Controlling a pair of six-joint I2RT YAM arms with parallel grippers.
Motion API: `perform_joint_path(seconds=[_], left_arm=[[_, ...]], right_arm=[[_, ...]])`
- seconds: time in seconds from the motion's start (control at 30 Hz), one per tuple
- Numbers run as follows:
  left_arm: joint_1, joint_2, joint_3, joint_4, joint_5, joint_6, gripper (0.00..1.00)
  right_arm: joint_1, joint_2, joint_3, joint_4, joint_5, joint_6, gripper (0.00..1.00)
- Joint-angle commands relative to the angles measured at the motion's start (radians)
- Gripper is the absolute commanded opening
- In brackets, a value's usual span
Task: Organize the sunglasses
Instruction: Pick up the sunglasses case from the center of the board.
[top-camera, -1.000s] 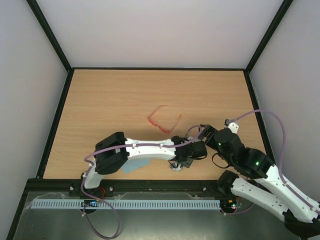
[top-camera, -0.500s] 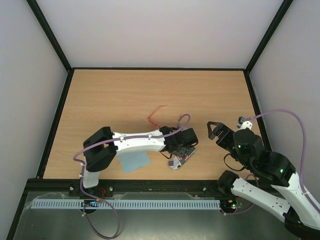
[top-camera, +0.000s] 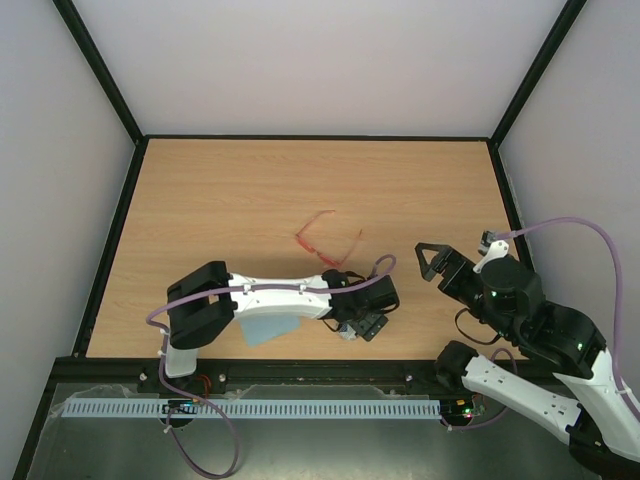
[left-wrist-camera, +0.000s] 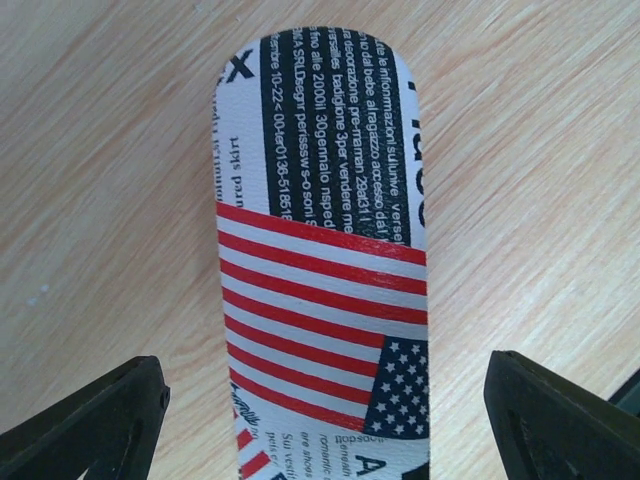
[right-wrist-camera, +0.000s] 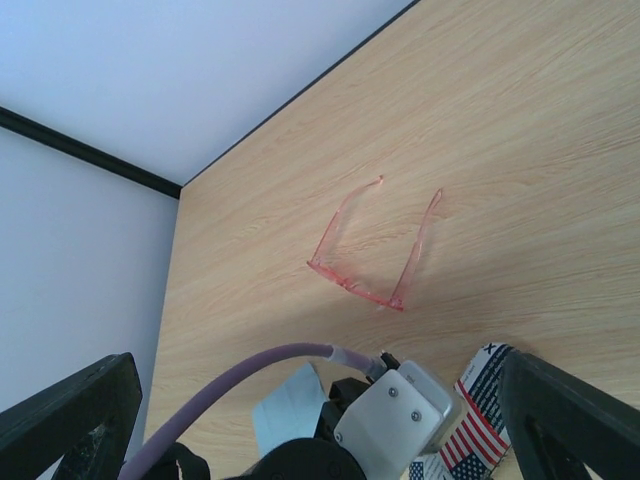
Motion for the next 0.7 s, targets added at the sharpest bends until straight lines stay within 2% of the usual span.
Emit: perform_joint_path(seconds=[0.0, 0.5, 0.67], left_arm=[[0.001, 0.005, 0.000, 0.005, -0.036, 0.093, 0.90], [0.038, 0.069, 0.011, 0.046, 0.079, 0.143, 0.90], [0.046, 0.074, 0.018, 0.044, 0.084, 0.143, 0.83]], right_arm=[[0.006, -0.015, -0.020, -0.028, -0.011, 0.002, 0.99], [0.007, -0.016, -0.050, -0.012, -0.019, -0.002, 0.99], [0.005, -0.028, -0.069, -0.003, -0.022, 0.001, 0.98]])
